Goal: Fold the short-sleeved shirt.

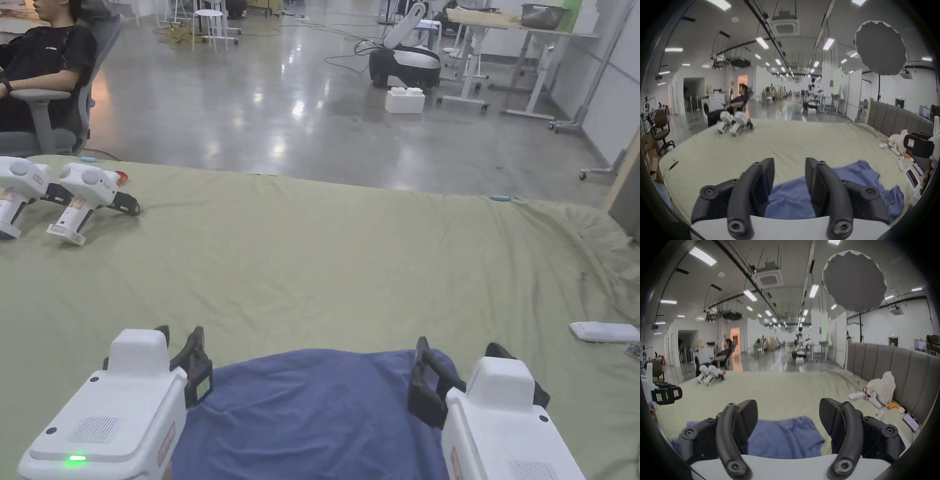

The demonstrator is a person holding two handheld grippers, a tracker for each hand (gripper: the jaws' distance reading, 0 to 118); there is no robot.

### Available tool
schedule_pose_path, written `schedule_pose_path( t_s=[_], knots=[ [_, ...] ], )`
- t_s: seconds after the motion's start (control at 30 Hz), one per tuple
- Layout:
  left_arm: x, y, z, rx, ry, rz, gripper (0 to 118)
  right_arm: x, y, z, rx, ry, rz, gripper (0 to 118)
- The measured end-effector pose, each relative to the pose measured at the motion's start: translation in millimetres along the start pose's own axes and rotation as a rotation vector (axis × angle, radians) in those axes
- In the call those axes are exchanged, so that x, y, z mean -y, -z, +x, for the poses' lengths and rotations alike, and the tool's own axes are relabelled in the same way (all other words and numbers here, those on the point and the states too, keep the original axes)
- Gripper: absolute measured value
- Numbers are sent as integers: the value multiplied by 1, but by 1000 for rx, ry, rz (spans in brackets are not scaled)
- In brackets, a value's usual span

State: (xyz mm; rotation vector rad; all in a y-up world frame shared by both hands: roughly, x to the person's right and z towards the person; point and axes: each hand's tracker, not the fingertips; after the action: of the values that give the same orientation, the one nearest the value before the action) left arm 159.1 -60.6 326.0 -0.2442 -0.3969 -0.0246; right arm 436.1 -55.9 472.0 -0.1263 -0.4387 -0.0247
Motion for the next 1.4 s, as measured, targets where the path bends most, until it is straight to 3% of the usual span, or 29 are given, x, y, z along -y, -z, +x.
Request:
schedule_pose_path(
  t_s=[0.07,0.1,0.13,0.17,0.3,0.47,0.77,0.9,0.97,1.03,1.1,1.13,1.4],
  knots=[
    [-5,-5,8,0,26,47,12,-4,-1,-7,-27,5,53,45],
    [-7,-8,12,-3,39,68,3,-7,-2,-11,-34,6,77,21],
    [-9,-10,15,-9,54,91,1,-10,-3,-15,-9,-5,81,5],
    [-10,-14,17,-22,66,110,1,-11,-3,-19,4,-17,88,2],
    [-15,-22,15,-7,46,121,0,-15,-2,-21,-10,2,116,0],
    [-14,-9,-27,-36,1,40,0,-10,7,-24,-30,-35,97,0],
    [25,85,-160,-58,-236,-426,0,10,32,-22,-52,-67,-7,0],
    [48,126,-181,-47,-244,-616,0,20,45,-21,-56,-75,-67,0],
    [58,140,-183,-69,-248,-691,9,25,50,-20,-55,-77,-90,0],
    [68,151,-187,-106,-262,-755,40,29,54,-18,-51,-82,-113,0],
    [81,158,-188,-133,-274,-795,79,33,57,-16,-48,-86,-127,0],
    [87,163,-187,-150,-274,-804,83,35,57,-15,-45,-87,-135,0],
    [107,165,-162,-198,-182,-822,76,46,63,-4,-29,-80,-190,0]
  ],
)
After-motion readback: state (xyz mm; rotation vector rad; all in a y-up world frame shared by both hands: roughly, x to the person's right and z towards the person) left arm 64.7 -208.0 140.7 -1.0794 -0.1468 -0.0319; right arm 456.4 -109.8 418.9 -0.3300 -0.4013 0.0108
